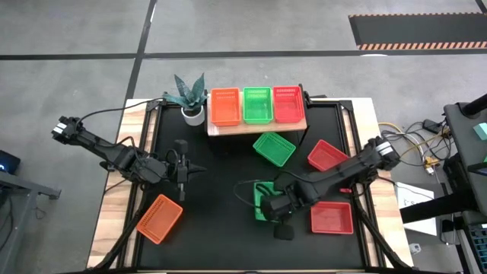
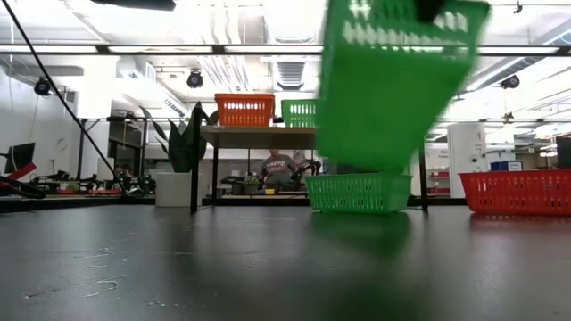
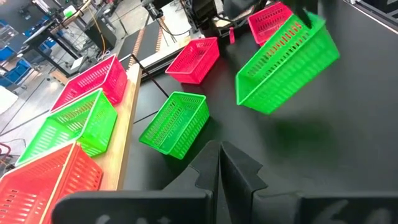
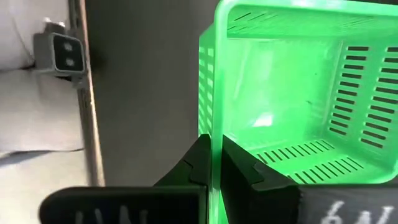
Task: Stack baskets on shelf by color
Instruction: Stack the bottom green bin on top of the green bin on the shelf
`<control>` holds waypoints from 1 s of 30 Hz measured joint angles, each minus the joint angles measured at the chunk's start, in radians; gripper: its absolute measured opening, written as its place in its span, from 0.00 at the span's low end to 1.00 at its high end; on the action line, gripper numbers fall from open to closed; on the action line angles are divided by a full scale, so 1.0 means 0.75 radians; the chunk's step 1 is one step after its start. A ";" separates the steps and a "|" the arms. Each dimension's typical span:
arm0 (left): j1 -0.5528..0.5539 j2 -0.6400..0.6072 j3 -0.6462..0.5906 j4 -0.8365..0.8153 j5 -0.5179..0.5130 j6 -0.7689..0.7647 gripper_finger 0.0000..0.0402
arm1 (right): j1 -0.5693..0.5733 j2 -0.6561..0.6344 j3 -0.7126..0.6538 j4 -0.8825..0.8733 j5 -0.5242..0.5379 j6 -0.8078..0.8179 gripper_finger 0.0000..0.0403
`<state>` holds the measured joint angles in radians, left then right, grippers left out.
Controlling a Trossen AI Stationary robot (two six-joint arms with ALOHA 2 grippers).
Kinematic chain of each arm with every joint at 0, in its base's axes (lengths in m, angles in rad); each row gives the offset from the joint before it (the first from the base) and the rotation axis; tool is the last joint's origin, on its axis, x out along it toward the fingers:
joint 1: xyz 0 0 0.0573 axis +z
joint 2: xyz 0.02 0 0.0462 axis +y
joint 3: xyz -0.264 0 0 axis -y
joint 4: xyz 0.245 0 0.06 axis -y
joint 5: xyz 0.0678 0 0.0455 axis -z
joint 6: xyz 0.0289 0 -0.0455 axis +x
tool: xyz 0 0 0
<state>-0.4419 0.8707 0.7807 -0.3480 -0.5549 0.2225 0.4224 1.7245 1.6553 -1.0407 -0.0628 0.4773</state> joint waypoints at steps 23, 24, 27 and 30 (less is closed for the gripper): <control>0.000 0.070 0.001 0.016 0.001 0.001 0.00 | -0.298 0.000 0.519 -0.276 0.798 -0.711 0.02; 0.000 0.070 0.000 0.030 0.001 0.002 0.00 | -0.334 0.000 0.523 -0.281 0.798 -0.745 0.02; 0.000 0.068 0.001 0.040 0.001 0.001 0.00 | -0.443 0.000 0.530 -0.295 0.798 -0.850 0.02; 0.000 0.068 0.001 0.041 0.001 0.001 0.00 | -0.549 0.000 0.530 -0.292 0.794 -0.947 0.02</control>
<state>-0.4416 0.9215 0.7811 -0.3172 -0.5541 0.2232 0.0103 1.7245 2.0525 -1.2598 0.5328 -0.2327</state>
